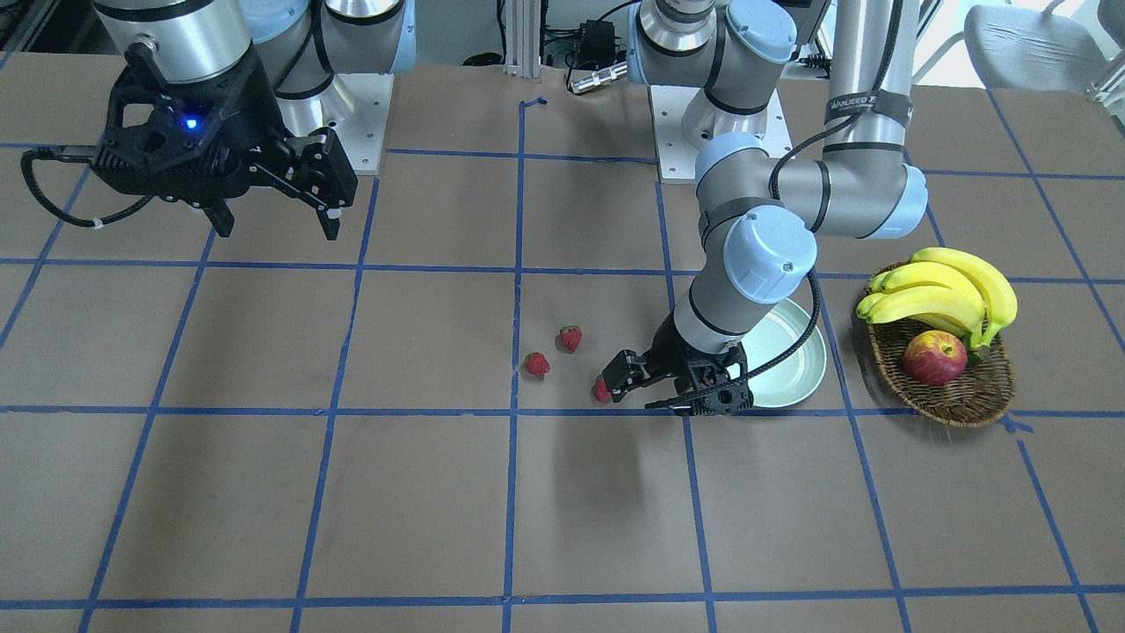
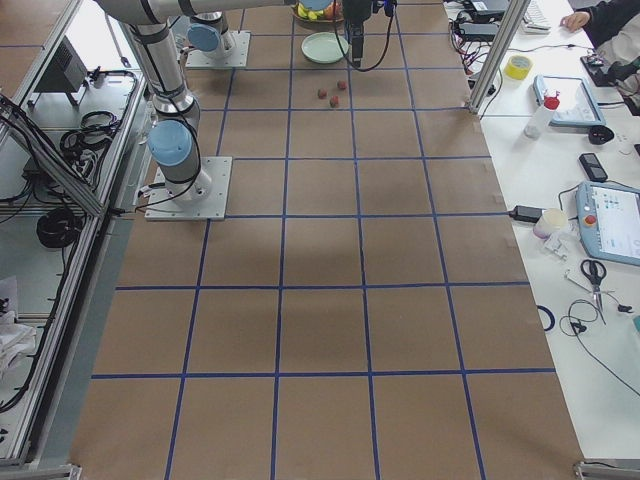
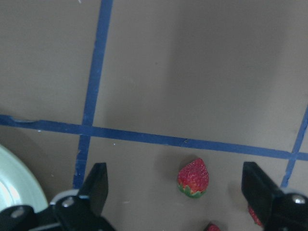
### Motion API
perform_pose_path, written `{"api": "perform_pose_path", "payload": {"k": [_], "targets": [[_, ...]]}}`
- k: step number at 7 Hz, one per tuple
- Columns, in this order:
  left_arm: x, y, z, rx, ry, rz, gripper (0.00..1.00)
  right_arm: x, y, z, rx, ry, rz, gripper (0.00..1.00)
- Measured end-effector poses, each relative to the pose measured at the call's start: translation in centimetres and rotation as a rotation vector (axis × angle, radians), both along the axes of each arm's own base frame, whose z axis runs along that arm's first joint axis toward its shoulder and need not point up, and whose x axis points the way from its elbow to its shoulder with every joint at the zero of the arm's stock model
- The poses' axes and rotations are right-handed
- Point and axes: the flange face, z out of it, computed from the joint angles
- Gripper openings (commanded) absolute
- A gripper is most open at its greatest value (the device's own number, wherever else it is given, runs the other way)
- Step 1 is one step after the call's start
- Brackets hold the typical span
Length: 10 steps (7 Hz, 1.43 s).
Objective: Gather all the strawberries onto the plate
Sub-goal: 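Reach the left gripper to the strawberry nearest the plate and grasp it, then carry the strawberry over the plate and open the left gripper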
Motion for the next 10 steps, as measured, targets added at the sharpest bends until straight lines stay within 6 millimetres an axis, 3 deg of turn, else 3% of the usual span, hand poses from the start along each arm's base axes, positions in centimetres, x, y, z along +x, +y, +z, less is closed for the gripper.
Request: {"api": "perform_pose_path", "payload": {"k": [1, 2, 6, 7, 8, 10], "targets": [[-0.7, 0.0, -1.2, 0.016, 0.008, 0.0, 1.0, 0.0, 0.0, 0.0, 0.0, 0.0, -0.001, 1.0], [-1.3, 0.2, -2.3, 0.036, 0.022, -0.004, 0.86, 0.0, 0.0, 0.0, 0.001, -0.001, -0.002, 1.0], [-2.9, 1.5, -5.2, 0.092, 0.036, -0.018, 0.59, 0.0, 0.0, -0.2, 0.003, -0.001, -0.002, 1.0], [-3.0, 2.1, -5.8, 0.108, 0.032, -0.022, 0.36, 0.0, 0.0, -0.2, 0.003, -0.001, -0.001, 1.0], [-3.0, 2.5, -6.2, 0.116, 0.031, -0.024, 0.0, 0.0, 0.0, -0.2, 0.004, -0.002, -0.001, 1.0], [-3.0, 2.1, -5.6, 0.1, 0.032, -0.029, 0.0, 0.0, 0.0, -0.2, 0.004, -0.002, -0.001, 1.0]]}}
